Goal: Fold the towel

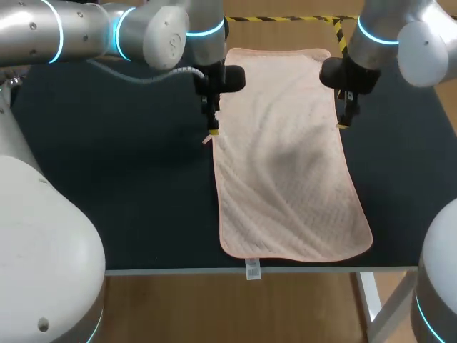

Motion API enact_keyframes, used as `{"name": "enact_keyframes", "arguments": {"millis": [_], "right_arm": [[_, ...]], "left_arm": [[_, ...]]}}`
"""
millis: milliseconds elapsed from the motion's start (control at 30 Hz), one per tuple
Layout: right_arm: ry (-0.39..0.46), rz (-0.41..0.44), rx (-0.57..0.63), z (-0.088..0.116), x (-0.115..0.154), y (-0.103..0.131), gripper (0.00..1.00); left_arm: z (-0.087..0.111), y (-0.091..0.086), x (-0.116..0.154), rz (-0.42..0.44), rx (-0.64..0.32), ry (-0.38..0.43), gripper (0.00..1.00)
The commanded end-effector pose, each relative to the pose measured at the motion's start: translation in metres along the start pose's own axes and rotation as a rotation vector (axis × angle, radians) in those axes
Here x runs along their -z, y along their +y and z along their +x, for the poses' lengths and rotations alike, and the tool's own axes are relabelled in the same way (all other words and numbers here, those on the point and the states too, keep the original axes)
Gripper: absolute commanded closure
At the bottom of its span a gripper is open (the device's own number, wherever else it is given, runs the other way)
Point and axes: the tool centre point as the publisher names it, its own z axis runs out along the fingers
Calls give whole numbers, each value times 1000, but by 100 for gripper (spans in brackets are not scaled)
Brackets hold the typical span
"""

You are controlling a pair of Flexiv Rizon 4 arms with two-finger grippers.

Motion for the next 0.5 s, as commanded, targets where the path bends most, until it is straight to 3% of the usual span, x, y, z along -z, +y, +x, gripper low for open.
{"name": "enact_keyframes", "arguments": {"millis": [33,500], "right_arm": [[12,15,8,-2,-16,4,0],[42,34,54,10,-38,-1,0]], "left_arm": [[-10,-2,-18,-7,6,0,0],[-21,-8,-34,-41,-12,-51,0]]}}
